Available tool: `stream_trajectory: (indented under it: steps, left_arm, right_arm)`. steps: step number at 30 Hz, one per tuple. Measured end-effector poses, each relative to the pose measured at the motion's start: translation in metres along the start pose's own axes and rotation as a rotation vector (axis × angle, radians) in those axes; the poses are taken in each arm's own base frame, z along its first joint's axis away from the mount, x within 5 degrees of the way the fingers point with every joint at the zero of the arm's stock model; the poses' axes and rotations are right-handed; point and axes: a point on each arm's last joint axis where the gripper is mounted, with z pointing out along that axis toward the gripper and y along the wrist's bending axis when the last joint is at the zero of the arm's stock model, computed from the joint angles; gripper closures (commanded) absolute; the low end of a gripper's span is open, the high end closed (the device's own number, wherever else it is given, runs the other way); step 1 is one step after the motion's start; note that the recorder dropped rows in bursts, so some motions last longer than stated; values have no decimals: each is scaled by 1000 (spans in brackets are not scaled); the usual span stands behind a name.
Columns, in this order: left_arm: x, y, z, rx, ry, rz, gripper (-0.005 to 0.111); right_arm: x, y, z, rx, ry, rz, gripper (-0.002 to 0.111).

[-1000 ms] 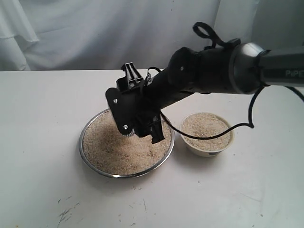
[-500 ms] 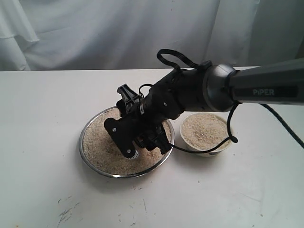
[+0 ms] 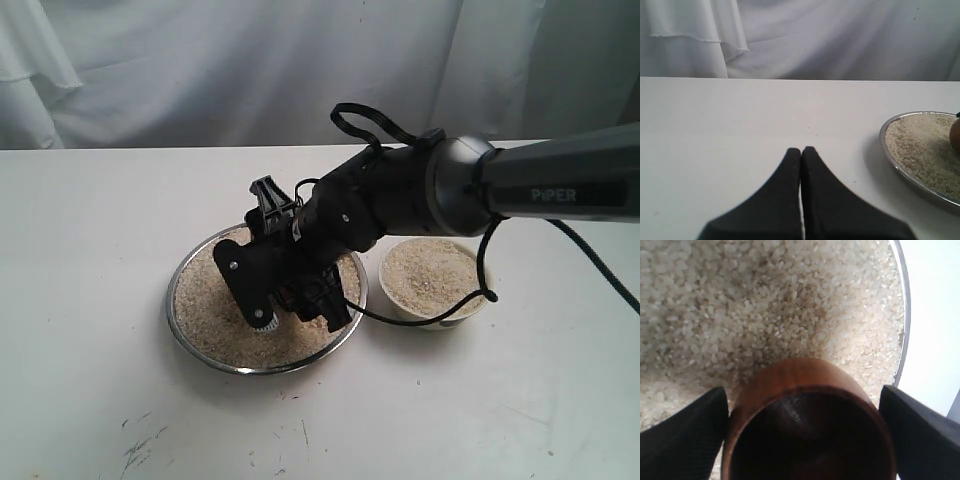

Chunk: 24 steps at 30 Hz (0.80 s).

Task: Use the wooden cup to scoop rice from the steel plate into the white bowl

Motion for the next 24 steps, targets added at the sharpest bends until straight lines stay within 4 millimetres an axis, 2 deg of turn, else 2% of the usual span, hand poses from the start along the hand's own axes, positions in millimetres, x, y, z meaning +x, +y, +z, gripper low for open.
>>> stream_trajectory:
  steps: [2,5,9,11,15,18,23,24]
  left_arm:
    - [0,0,0,0,0,0,107]
    - [0,0,0,0,0,0,107]
    - [0,0,0,0,0,0,107]
    - [0,0,0,0,0,0,107]
    - [0,0,0,0,0,0,107]
    - [0,0,0,0,0,0,107]
    - [0,0,0,0,0,0,107]
    - [0,0,0,0,0,0,107]
  right_arm:
    - [0,-1,0,14,-3,21,96]
    - [0,-3,0,29,-6,81,108]
    - [0,-6,-9,32,-6,141,108]
    - [-1,-15,-27,73,-14,191,108]
    - [6,-36,-82,174,-71,430,108]
    - [13,-34,-104,109,-55,547,108]
    - [13,-27,-159,34,-43,702,108]
    - [14,-24,-165,10,-34,718,108]
